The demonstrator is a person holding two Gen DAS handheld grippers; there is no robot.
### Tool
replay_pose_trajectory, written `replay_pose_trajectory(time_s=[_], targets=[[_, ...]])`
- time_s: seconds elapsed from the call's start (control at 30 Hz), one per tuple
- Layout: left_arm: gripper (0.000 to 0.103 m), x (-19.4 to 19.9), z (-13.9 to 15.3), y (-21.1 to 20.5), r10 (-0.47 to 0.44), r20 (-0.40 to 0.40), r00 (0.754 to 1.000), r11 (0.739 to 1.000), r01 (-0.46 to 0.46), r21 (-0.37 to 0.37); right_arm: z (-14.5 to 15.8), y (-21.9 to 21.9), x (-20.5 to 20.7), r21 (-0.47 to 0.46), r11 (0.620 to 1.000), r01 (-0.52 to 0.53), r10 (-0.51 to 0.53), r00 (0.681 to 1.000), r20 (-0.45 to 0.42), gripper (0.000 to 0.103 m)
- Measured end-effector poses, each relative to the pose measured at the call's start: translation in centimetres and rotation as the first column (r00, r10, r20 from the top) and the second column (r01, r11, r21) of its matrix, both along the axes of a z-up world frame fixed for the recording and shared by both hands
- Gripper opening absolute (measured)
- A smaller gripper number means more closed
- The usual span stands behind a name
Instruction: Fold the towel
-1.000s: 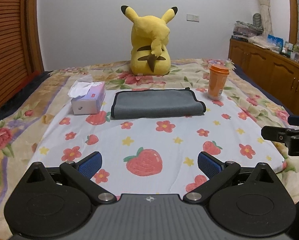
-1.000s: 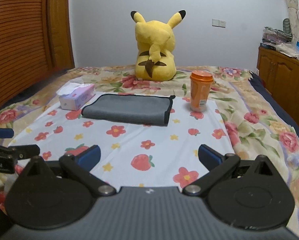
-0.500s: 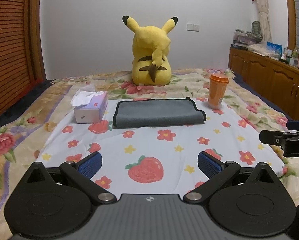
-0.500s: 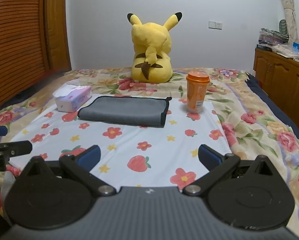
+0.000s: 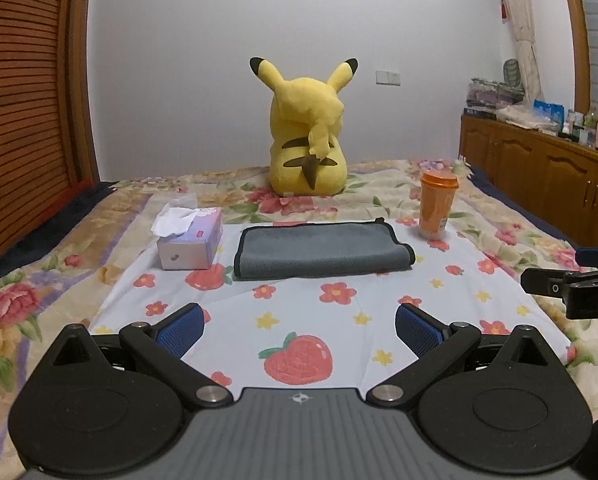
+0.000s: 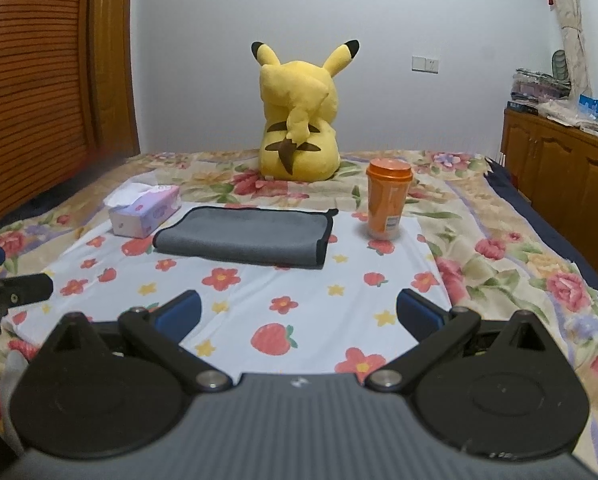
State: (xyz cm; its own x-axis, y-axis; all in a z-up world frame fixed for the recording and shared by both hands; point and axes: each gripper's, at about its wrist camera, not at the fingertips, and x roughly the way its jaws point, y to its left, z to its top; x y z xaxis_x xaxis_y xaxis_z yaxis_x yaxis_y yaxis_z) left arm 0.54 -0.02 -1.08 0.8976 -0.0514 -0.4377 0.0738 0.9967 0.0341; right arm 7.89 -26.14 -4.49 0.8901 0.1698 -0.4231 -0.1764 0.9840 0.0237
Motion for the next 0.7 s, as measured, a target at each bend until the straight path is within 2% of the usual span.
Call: replay_pose_trajectory(time_s=[0.37, 0.7], targets=[[0.103, -0.28, 0.26, -0.33, -0.001, 0.048, 0.999, 1.000, 0.000, 0.026, 0.32, -0.14, -0.44, 0.010, 1.000, 0.003, -0.003, 0.999, 0.037, 0.103], [0.103, -0.36, 0.56, -0.02, 0.009, 0.078, 0.997, 1.000, -0.011, 0.020, 0.53, -0.55, -0.75, 0.029, 1.000, 0.013, -0.015, 0.998, 0.066, 0.103]])
